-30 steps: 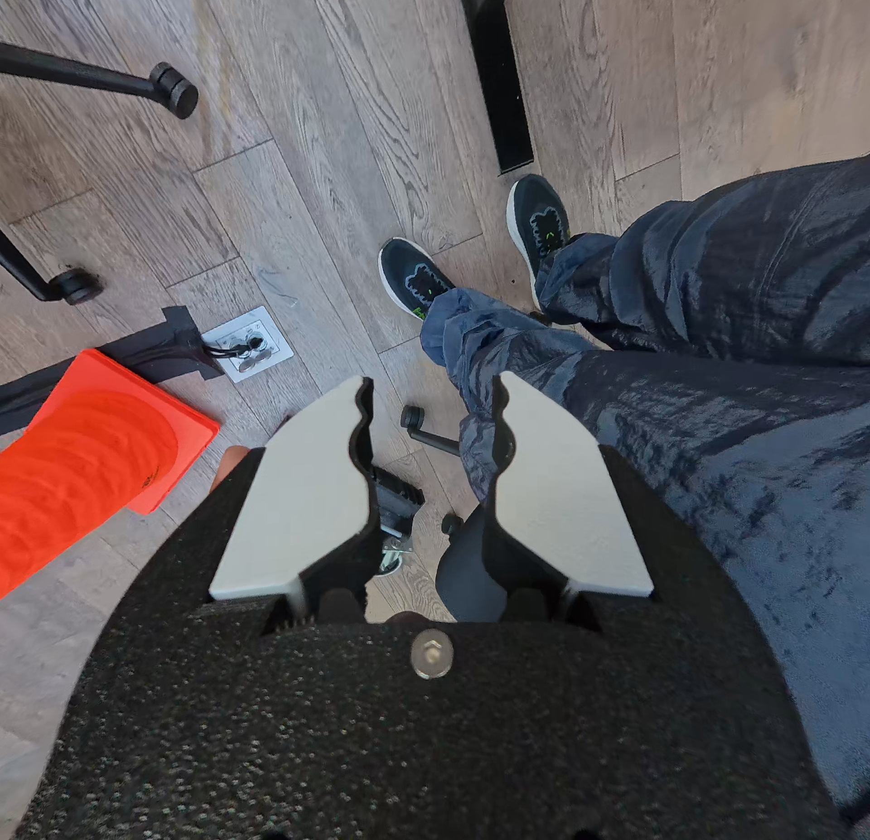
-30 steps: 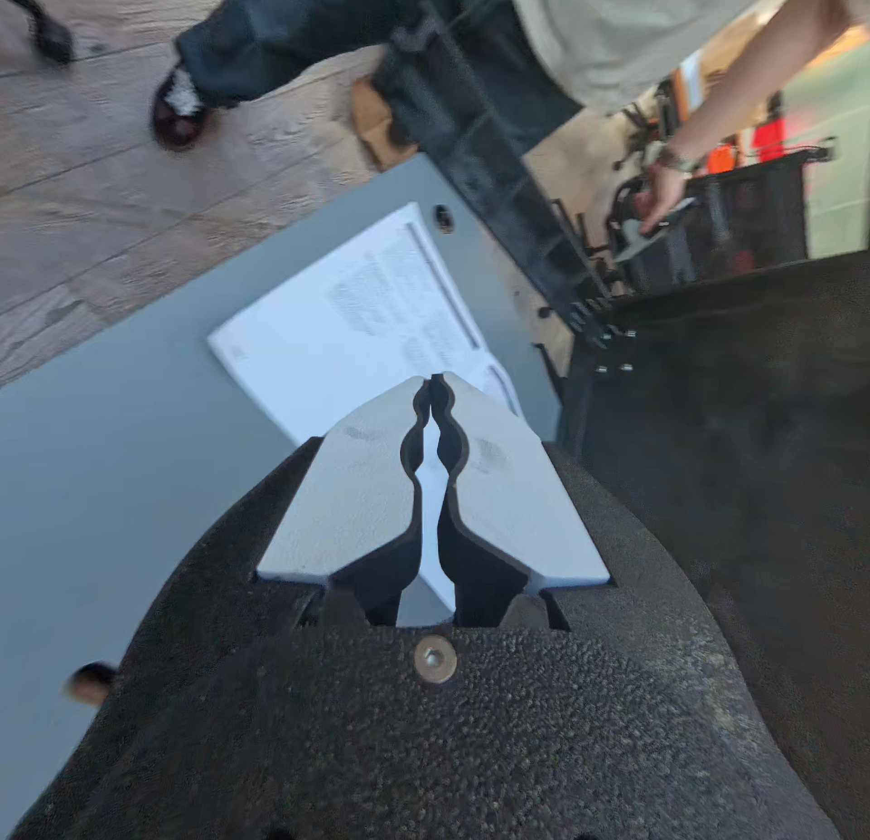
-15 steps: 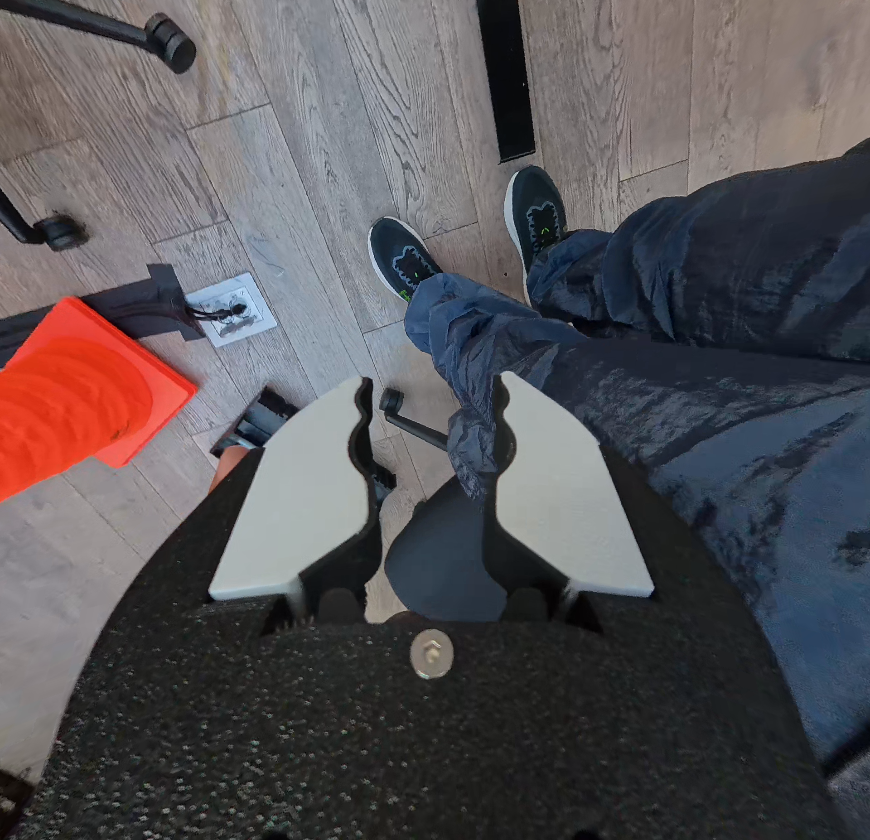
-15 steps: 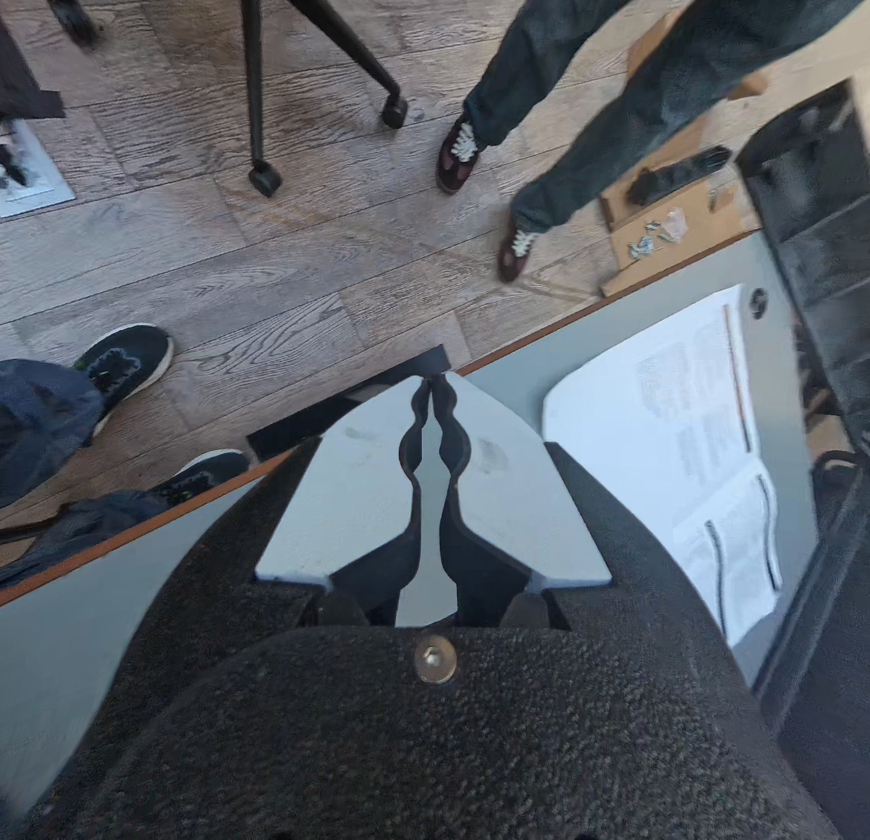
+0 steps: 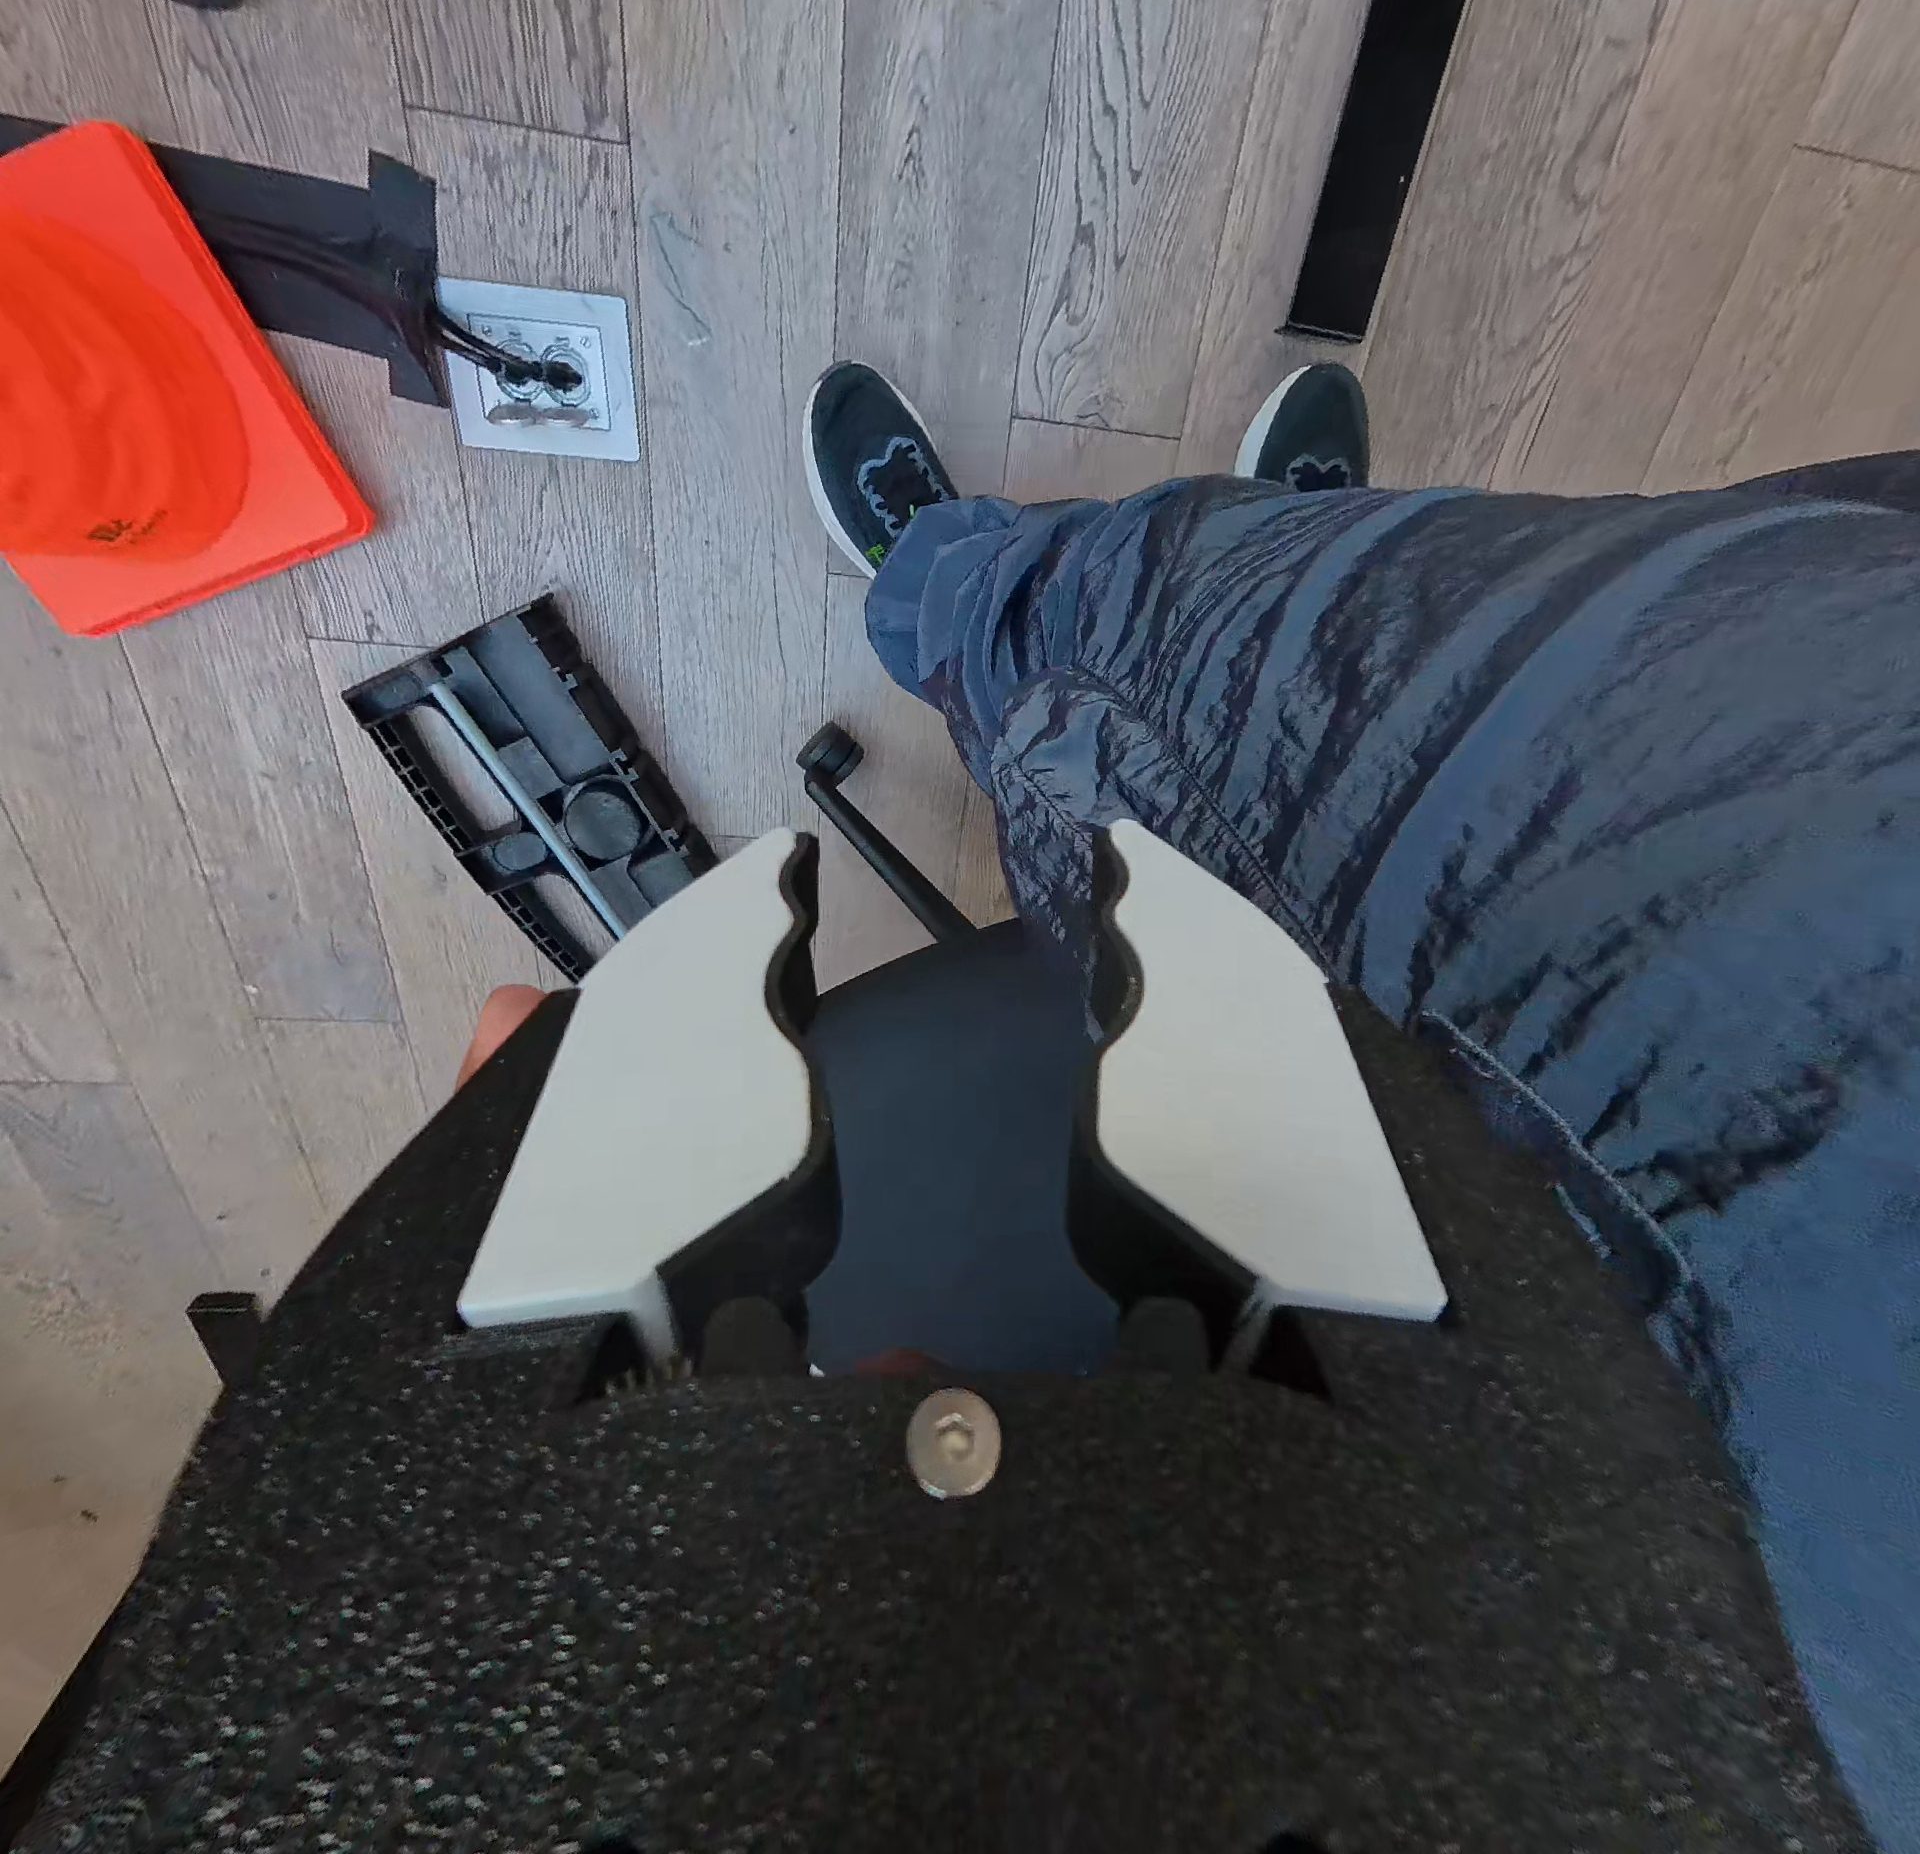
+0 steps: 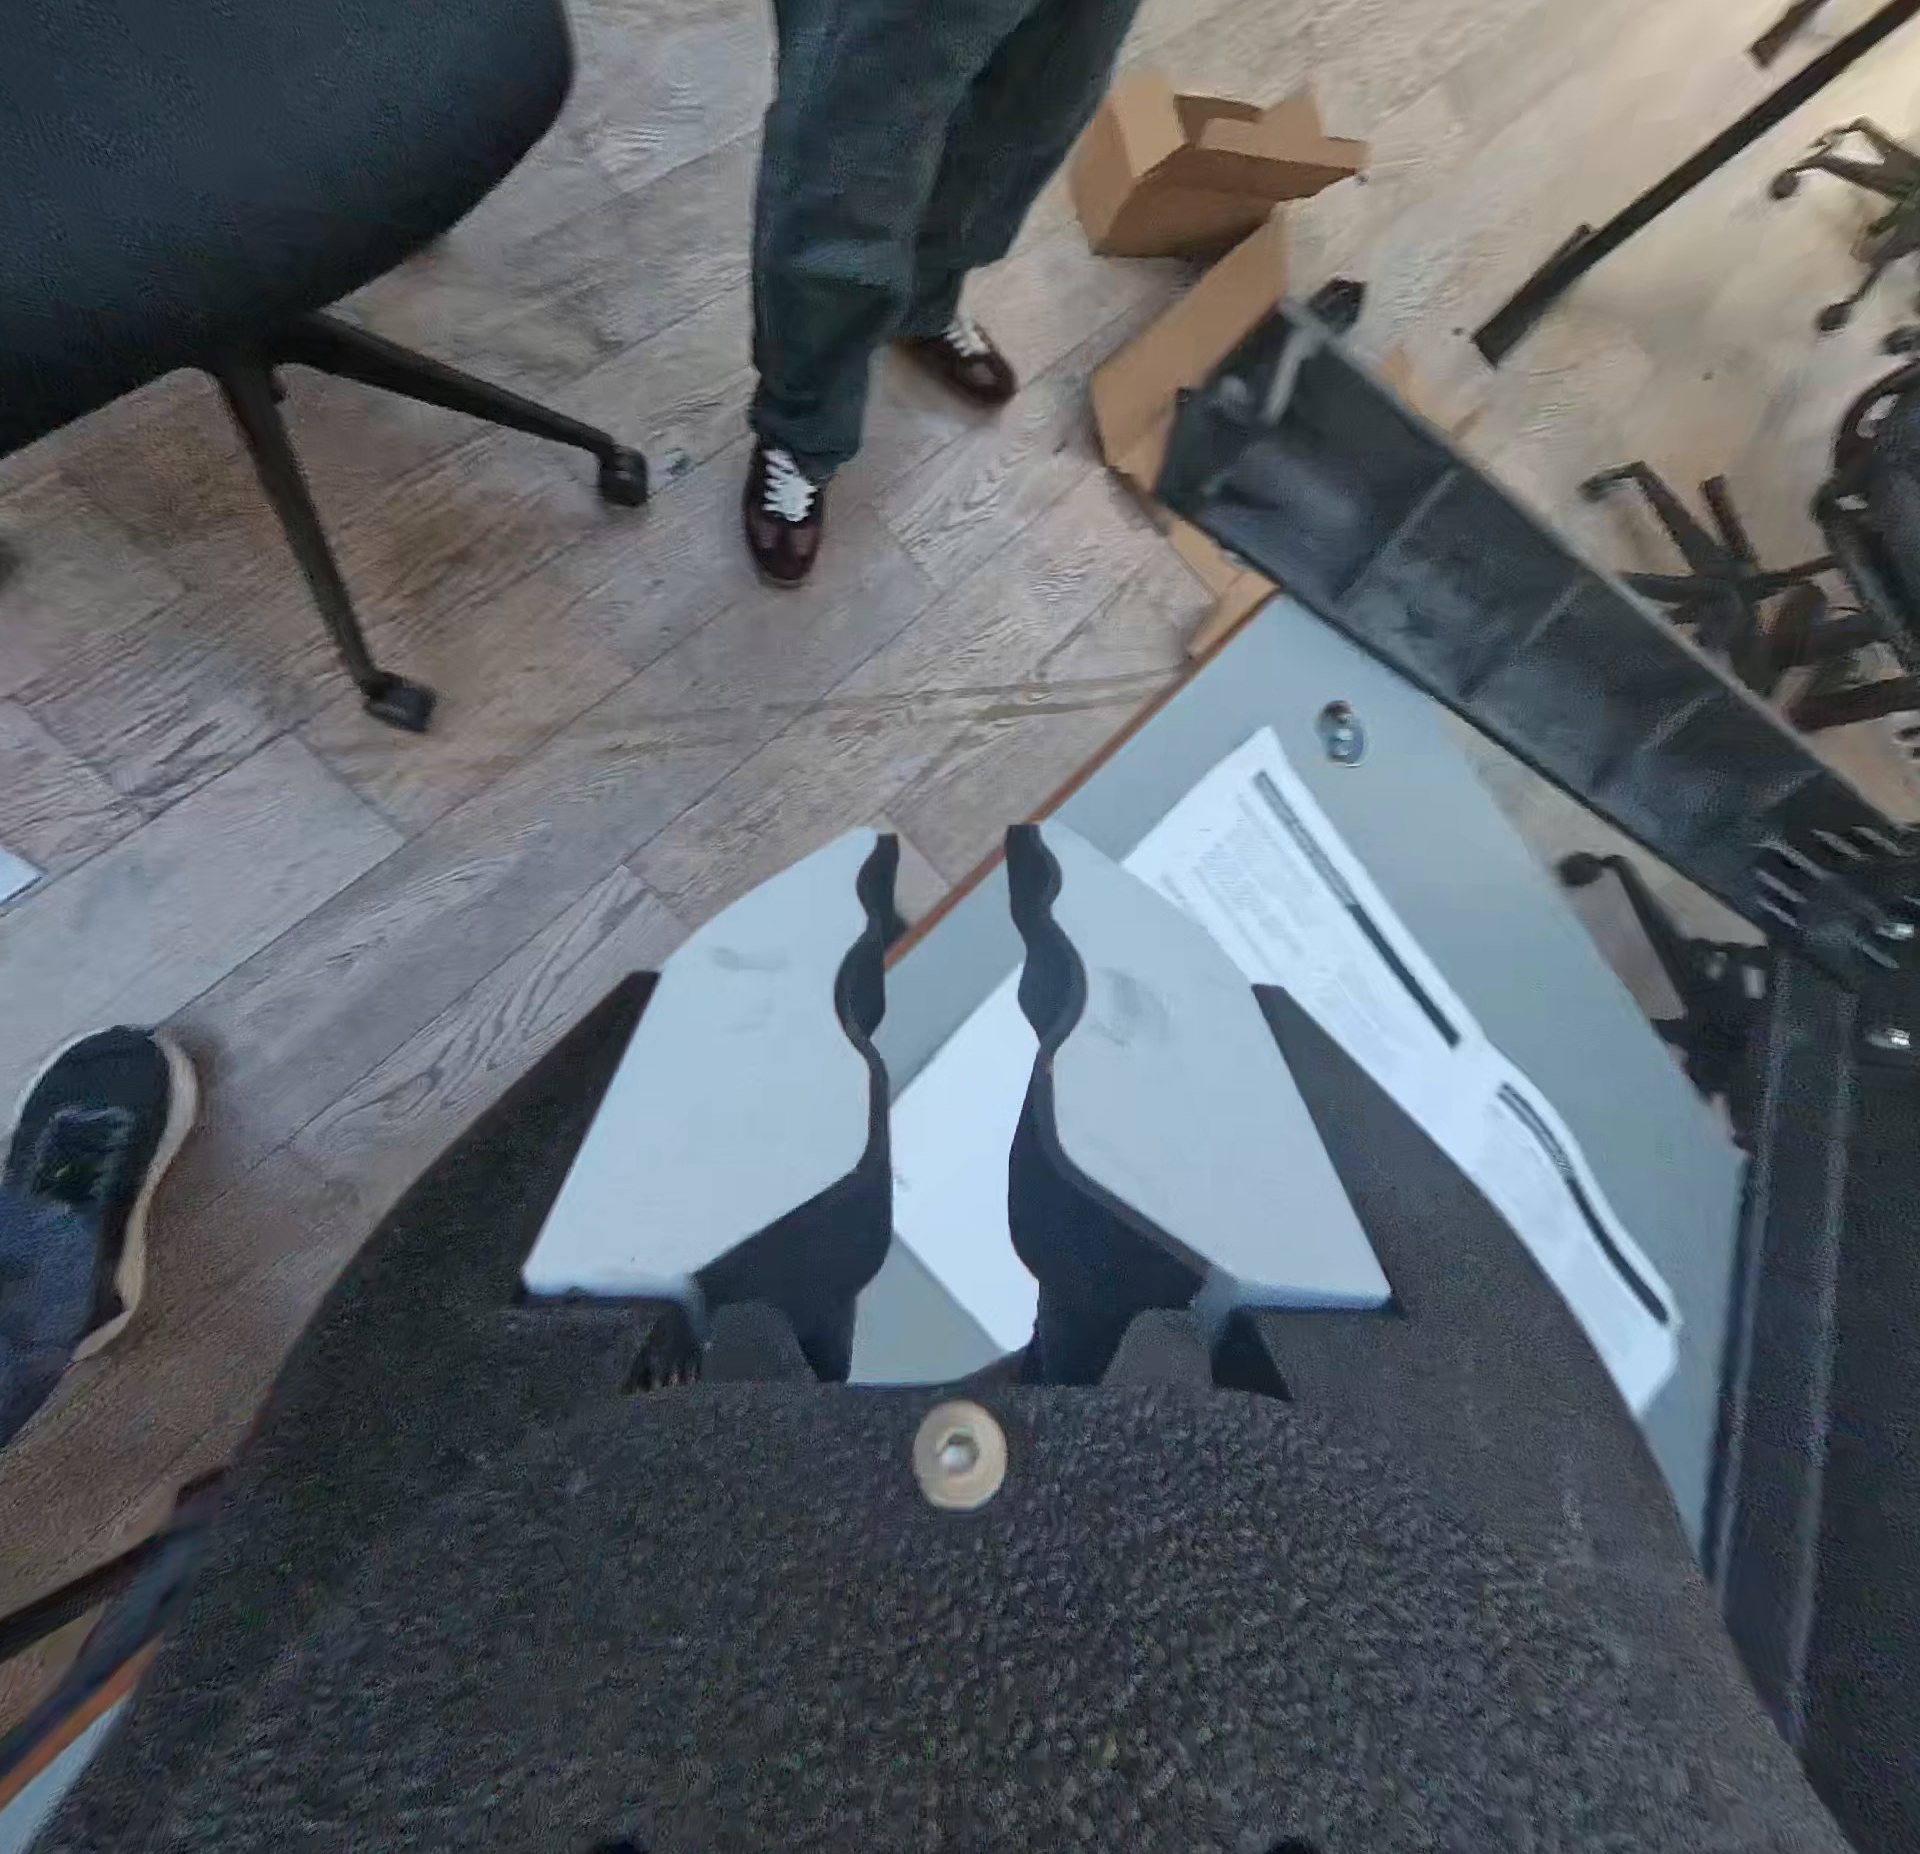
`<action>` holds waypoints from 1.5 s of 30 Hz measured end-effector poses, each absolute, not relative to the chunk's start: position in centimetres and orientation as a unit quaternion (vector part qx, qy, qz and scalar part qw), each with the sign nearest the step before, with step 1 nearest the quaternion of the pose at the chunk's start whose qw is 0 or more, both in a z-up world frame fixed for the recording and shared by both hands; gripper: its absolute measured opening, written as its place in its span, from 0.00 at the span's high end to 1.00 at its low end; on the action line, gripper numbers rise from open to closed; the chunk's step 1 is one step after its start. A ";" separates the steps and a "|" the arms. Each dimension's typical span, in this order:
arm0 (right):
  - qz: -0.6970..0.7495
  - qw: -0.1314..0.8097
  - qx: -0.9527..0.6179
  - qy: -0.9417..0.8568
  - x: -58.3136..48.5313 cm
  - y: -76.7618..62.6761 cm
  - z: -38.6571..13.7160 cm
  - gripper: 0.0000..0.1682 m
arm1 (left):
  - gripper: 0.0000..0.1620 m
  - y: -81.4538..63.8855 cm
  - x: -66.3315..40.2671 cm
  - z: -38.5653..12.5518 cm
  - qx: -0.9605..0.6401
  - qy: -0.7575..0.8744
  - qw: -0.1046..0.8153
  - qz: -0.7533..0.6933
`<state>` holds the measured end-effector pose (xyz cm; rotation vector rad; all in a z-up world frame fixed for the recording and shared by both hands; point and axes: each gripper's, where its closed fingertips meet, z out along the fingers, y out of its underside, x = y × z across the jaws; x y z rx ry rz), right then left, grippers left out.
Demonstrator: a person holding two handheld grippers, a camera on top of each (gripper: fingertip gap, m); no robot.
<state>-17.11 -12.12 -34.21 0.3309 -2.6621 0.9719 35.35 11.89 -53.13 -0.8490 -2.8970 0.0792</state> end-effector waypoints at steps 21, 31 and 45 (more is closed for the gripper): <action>0.102 0.012 0.104 -0.989 5.2 0.9 -50.4 0.86 | 0.66 -8.9 39.7 -52.8 -0.491 -0.864 0.112 0.015; 0.093 0.021 0.121 -0.988 3.7 -3.1 -50.7 0.86 | 0.66 -6.0 38.4 -54.9 -0.460 -0.877 0.138 -0.029; 0.110 -0.045 0.082 -0.990 -4.0 -11.0 -53.5 0.86 | 0.66 -15.6 33.3 -53.7 -0.466 -0.877 0.095 -0.067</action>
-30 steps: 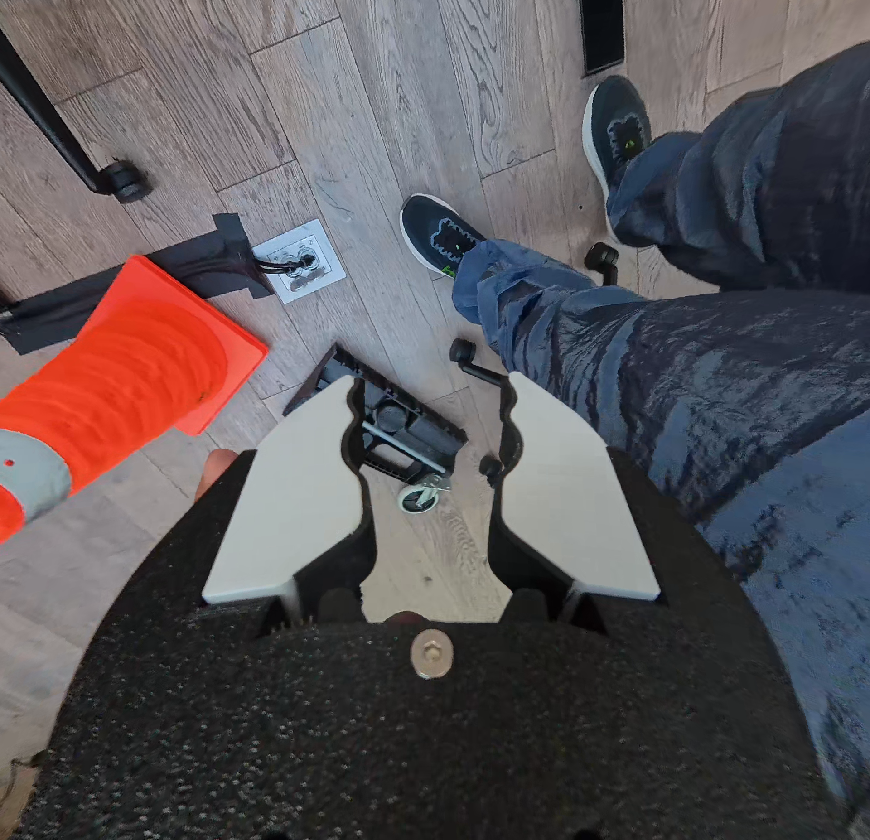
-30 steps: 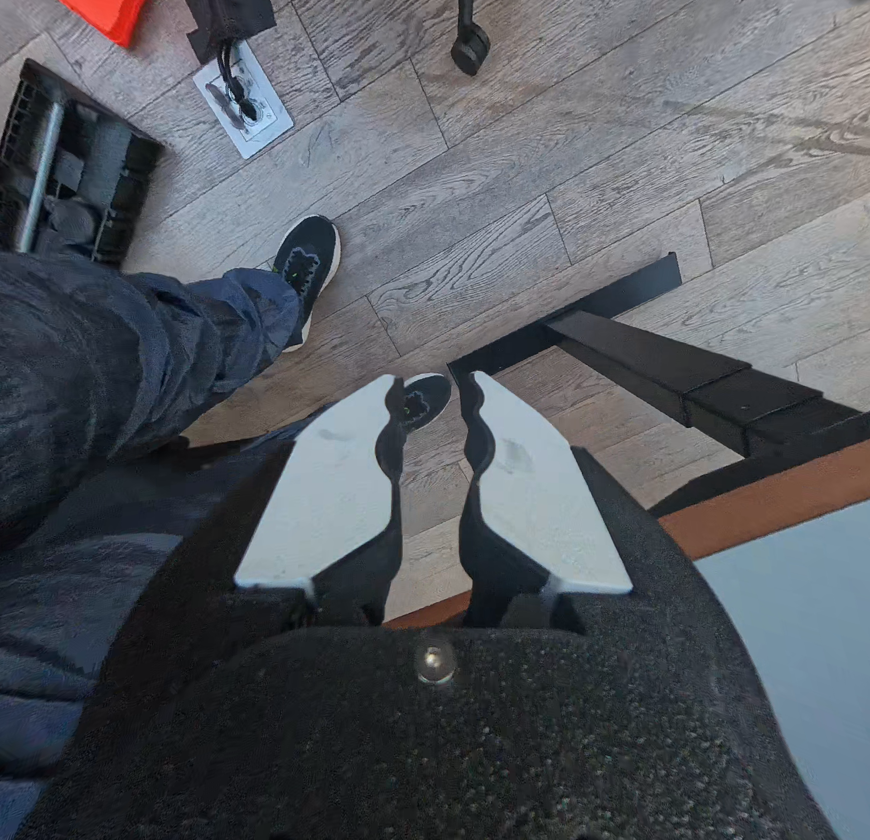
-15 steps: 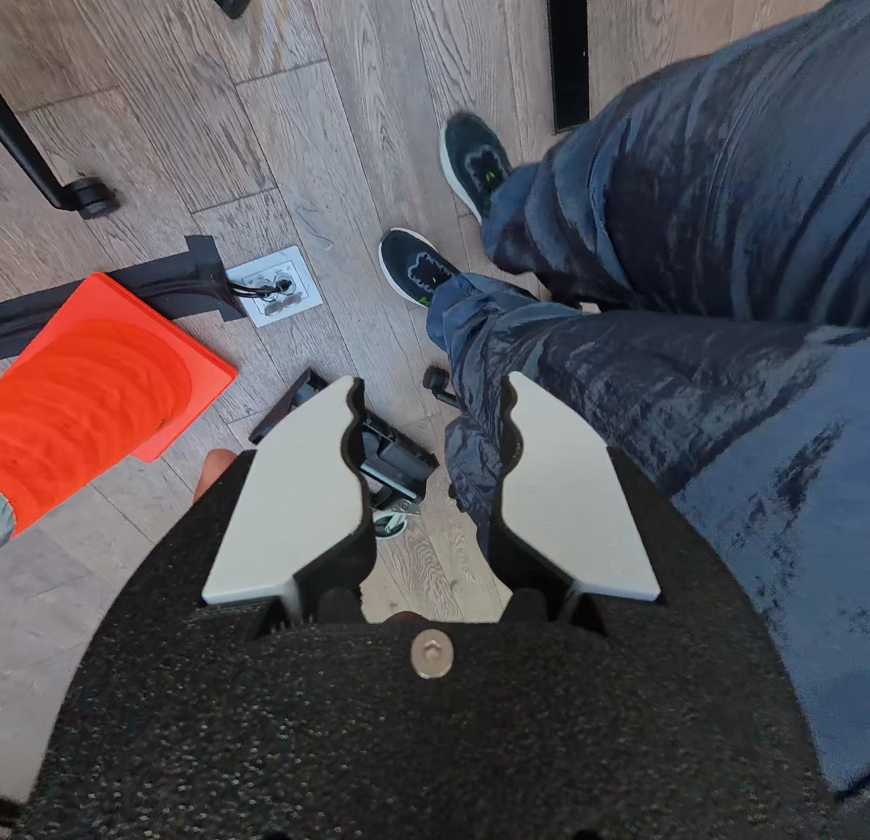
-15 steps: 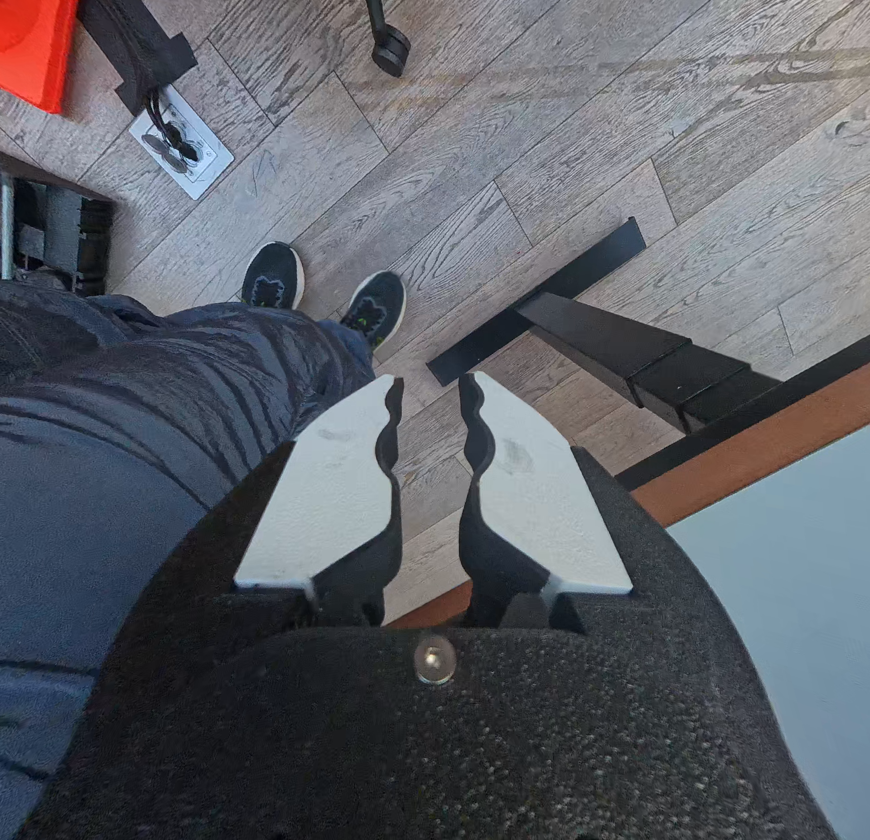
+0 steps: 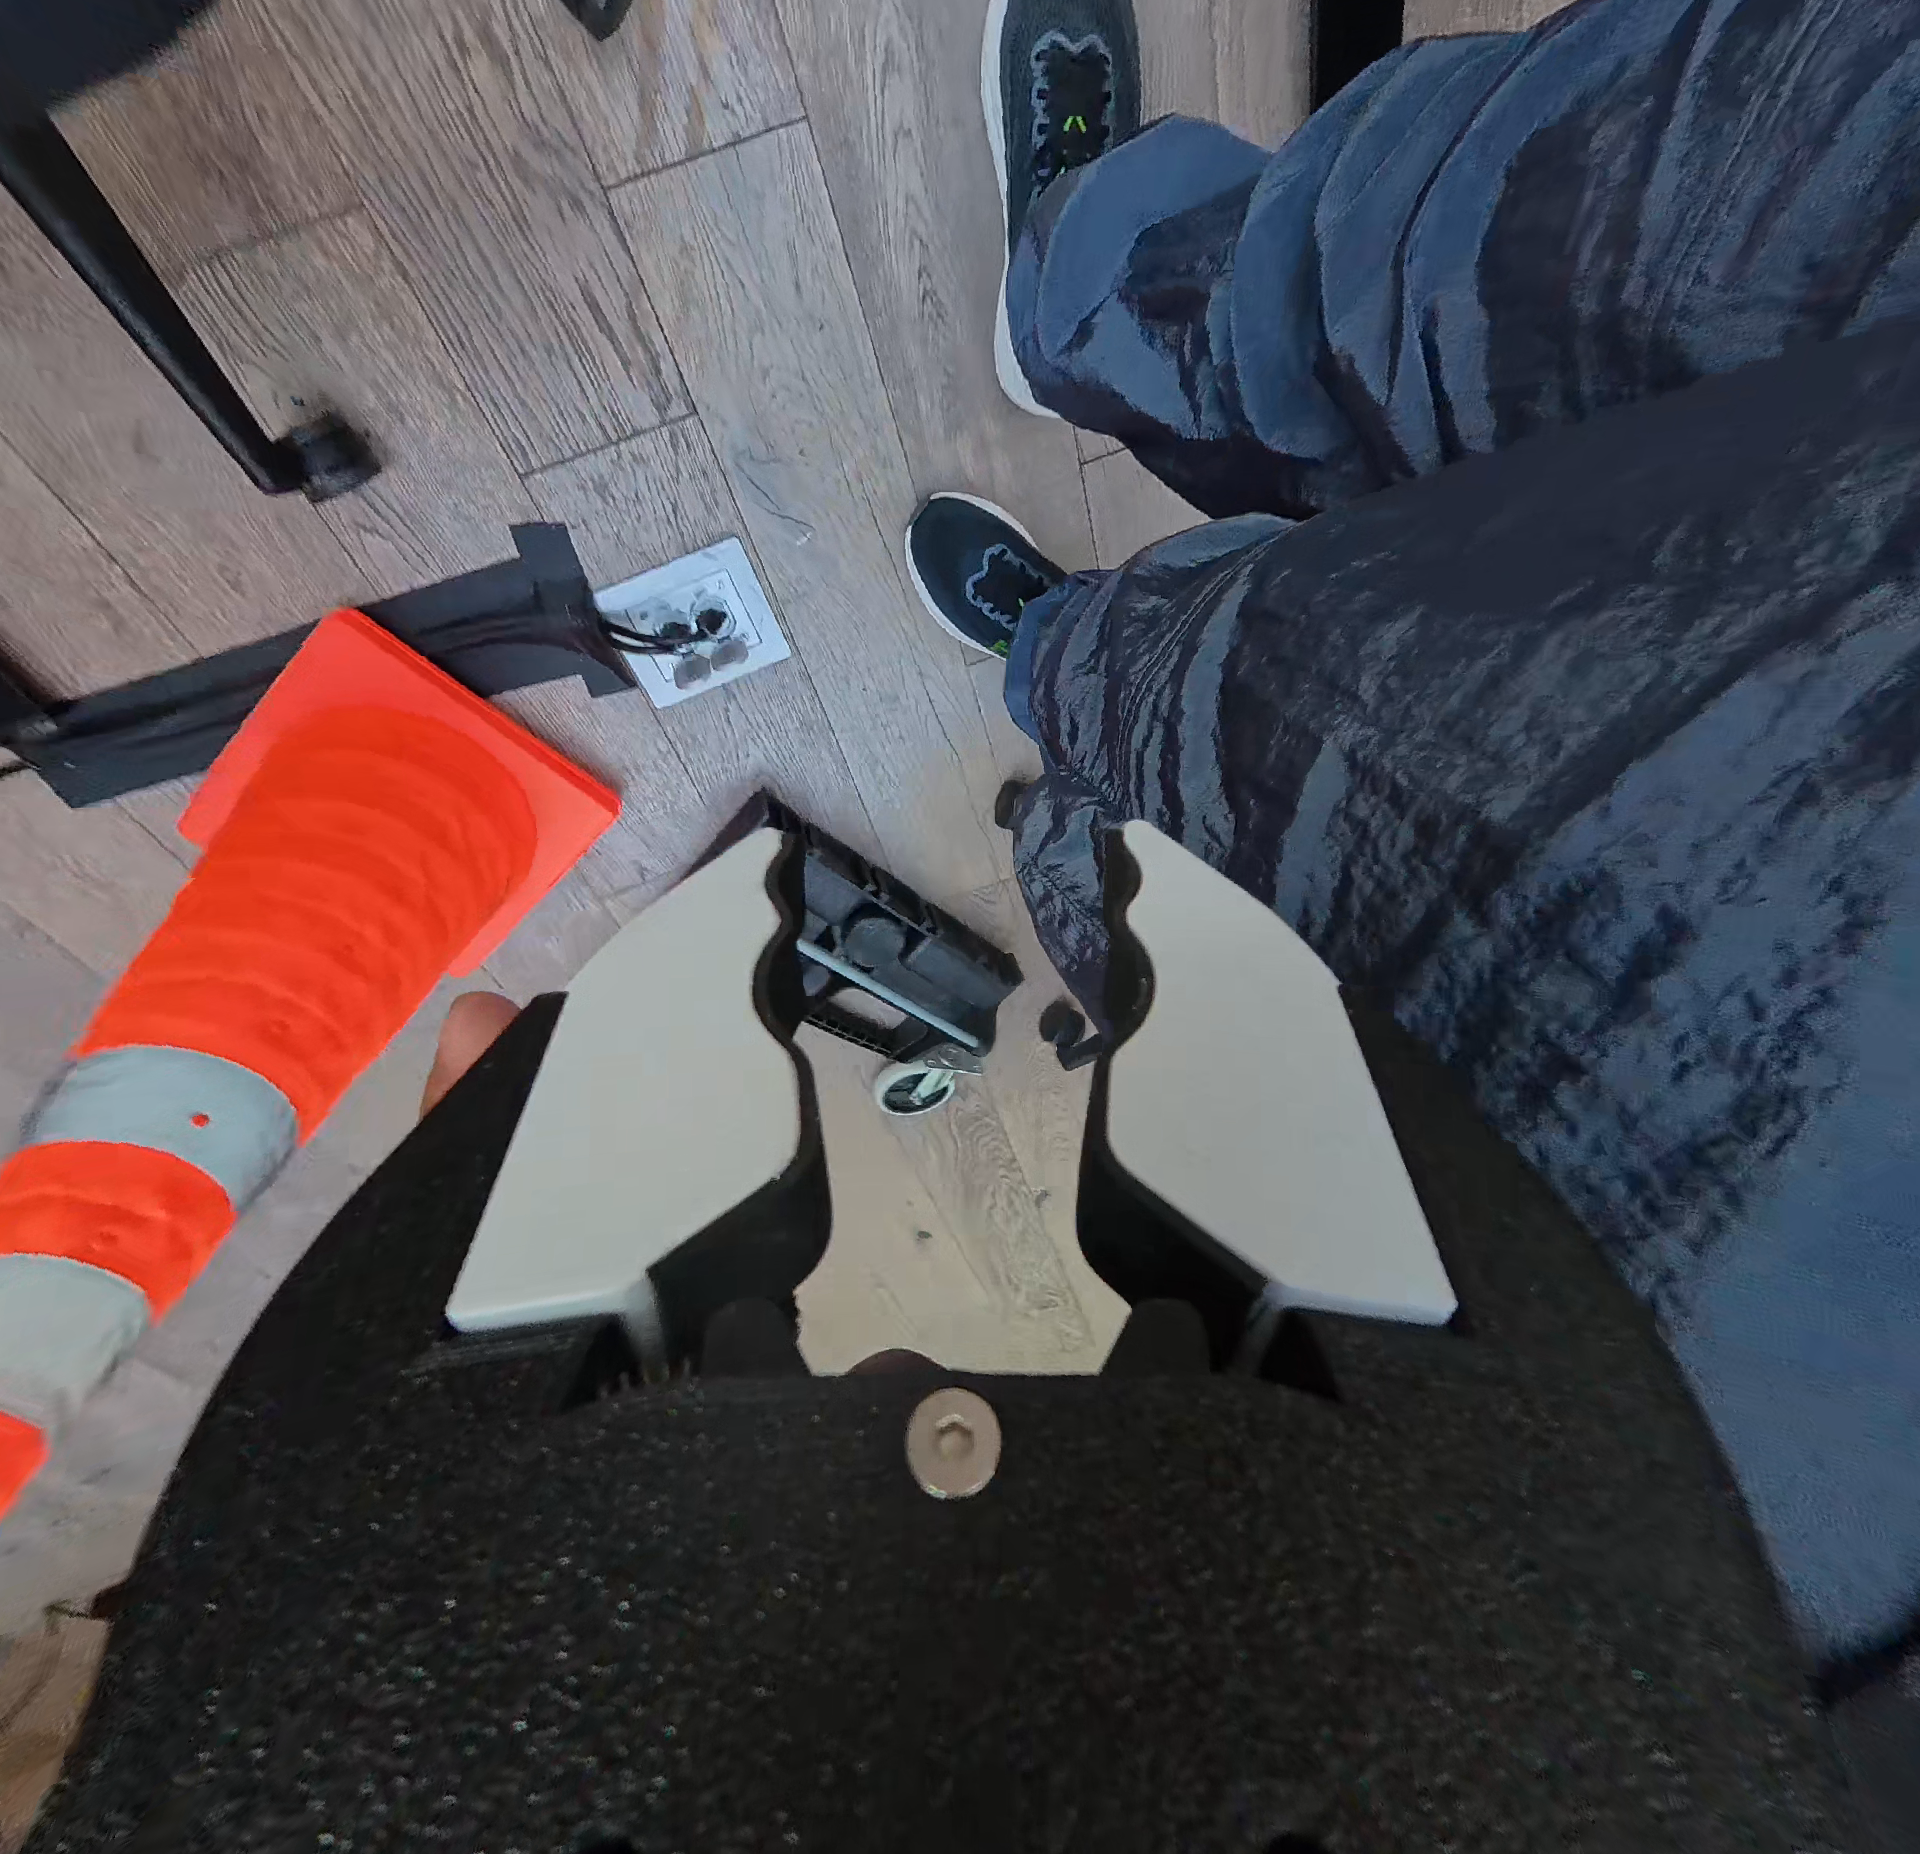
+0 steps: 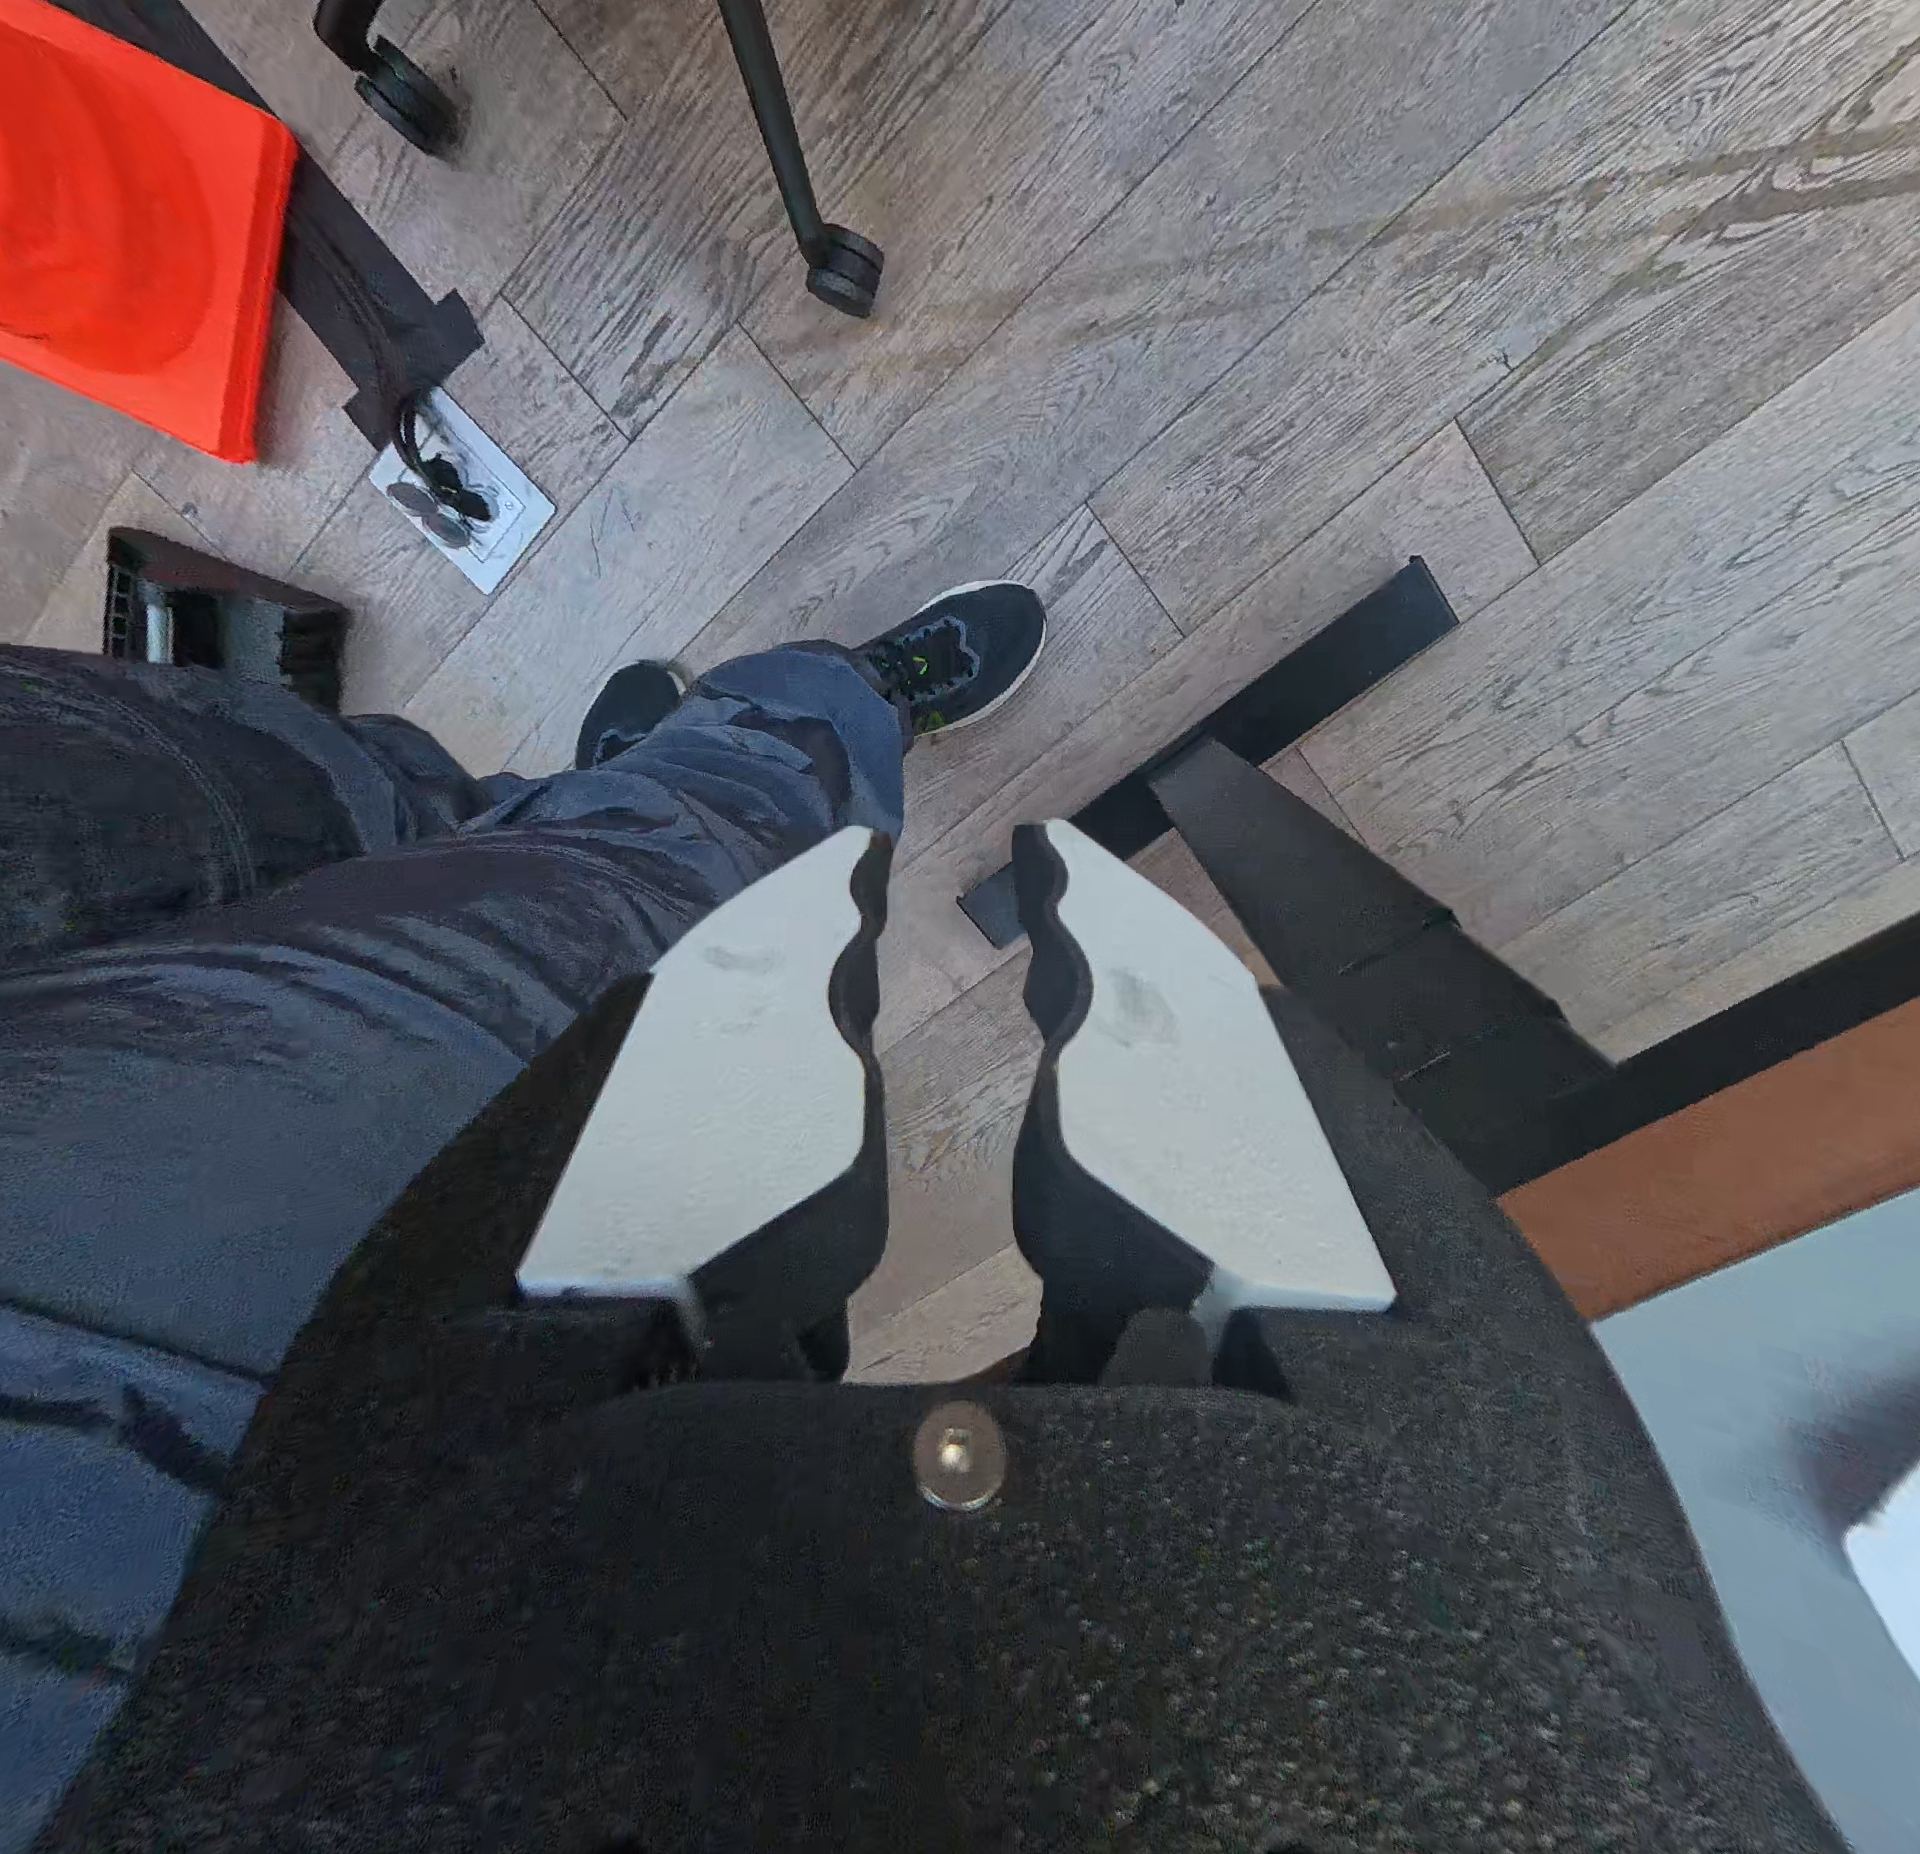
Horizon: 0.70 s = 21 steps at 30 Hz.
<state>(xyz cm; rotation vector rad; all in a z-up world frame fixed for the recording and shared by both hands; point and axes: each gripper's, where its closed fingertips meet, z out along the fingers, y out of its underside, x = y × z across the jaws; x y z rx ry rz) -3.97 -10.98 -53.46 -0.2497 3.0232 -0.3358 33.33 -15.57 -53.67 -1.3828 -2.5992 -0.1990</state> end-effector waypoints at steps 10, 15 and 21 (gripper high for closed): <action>-0.160 0.042 -0.085 0.983 -11.0 -14.6 -52.0 0.86 | 0.66 -27.0 12.7 -50.0 -0.596 -0.795 0.111 0.002; -0.197 0.032 -0.022 0.980 -14.4 -12.5 -50.4 0.86 | 0.66 -28.5 6.5 -50.4 -0.690 -0.718 0.096 -0.005; -0.225 0.015 0.091 0.970 -16.3 -6.7 -48.6 0.87 | 0.67 -29.2 2.9 -51.6 -0.771 -0.632 0.072 -0.036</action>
